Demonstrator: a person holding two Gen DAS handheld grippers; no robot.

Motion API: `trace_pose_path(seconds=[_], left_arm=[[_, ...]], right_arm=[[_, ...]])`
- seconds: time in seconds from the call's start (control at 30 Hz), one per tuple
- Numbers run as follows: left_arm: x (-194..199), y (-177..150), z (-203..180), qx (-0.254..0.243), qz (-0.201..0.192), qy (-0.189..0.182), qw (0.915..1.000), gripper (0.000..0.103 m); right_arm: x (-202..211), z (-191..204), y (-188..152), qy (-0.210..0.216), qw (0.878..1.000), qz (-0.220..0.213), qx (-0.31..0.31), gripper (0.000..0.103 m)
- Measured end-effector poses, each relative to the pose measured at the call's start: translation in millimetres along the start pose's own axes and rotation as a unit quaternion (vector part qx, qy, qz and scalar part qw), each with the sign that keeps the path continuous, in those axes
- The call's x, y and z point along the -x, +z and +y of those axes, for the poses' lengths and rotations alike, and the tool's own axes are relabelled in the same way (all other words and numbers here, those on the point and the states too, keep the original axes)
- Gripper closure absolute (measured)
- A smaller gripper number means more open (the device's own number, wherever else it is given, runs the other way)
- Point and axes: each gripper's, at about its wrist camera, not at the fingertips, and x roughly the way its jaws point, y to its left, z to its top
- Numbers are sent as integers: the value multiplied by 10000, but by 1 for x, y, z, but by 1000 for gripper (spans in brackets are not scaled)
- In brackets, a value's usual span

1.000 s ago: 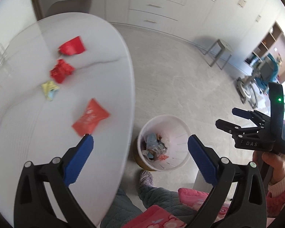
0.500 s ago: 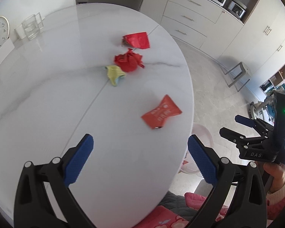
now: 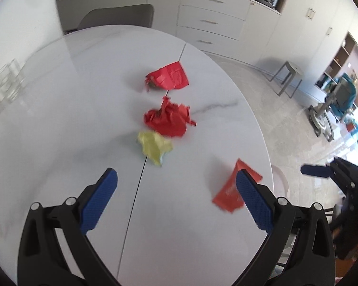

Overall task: Collect trash
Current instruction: 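Grasp the red crumpled paper with the left tool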

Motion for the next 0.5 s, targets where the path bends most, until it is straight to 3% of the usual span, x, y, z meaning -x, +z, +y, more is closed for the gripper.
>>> trace_pose_path(seconds=[0.23, 0.5], left_arm=[[-63, 47, -8, -508, 99, -239, 9984, 8], [-113, 60, -14, -875, 406, -165, 9952, 9]], right_arm=[[-1, -4, -1, -321, 9985, 36, -439, 7], [-8, -10, -6, -438, 9952, 86, -871, 7]])
